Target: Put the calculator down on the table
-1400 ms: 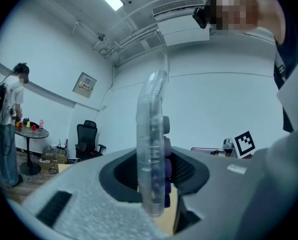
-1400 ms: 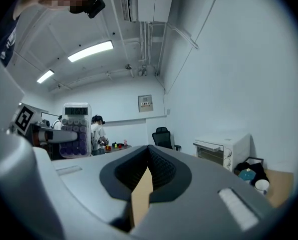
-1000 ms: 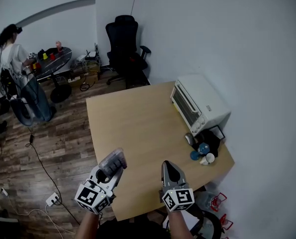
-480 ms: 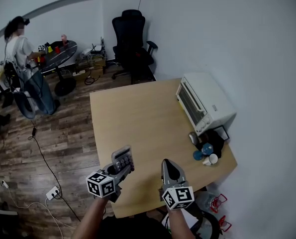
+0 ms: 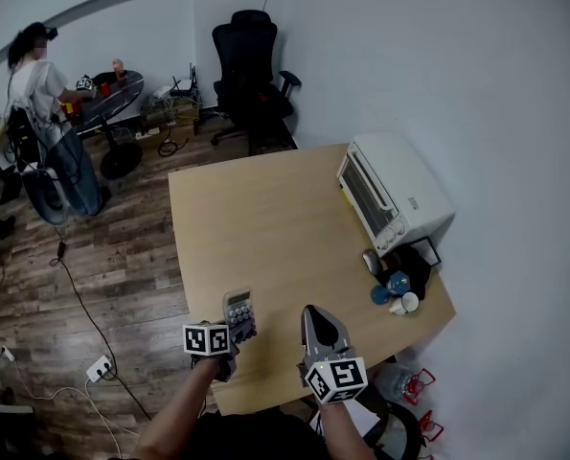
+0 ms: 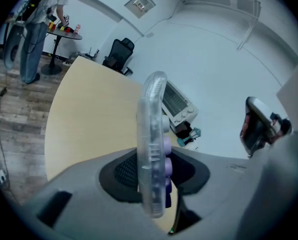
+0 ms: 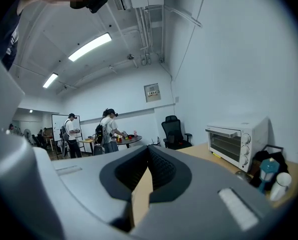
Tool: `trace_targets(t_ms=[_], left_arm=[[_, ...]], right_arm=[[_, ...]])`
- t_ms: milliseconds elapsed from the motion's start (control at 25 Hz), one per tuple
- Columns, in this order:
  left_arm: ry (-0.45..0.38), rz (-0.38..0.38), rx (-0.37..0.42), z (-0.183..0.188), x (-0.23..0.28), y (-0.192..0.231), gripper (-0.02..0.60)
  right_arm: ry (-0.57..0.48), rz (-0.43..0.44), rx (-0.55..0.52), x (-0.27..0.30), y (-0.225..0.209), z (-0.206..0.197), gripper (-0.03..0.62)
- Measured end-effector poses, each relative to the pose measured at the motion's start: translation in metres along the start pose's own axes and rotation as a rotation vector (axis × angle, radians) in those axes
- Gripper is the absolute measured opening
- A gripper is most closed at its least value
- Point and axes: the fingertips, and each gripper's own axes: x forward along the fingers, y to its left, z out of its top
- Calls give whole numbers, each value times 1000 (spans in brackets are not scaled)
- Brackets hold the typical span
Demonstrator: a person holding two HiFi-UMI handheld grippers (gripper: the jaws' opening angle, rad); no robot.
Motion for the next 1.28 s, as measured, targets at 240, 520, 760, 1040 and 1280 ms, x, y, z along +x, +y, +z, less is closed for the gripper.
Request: trace_targets(t_ms=[240,520,760,1040,1280], left_arm=[[156,29,-29,-28,39,31,130],[287,77,-25,-53,65,54,130],[366,77,-37,-75,82,59,130],[404,48,-94,-86,92,65,130],[422,28,-119,-88,96,67,138]], right_arm=[[14,0,1,-1,8,-9,11],[4,-31,14,-4,2,-11,11],[21,-55,24,-11,-10,-22,11],[40,-78,32,-16,-15,-30,11],[46,-84,36,-18,-17,-34,11]])
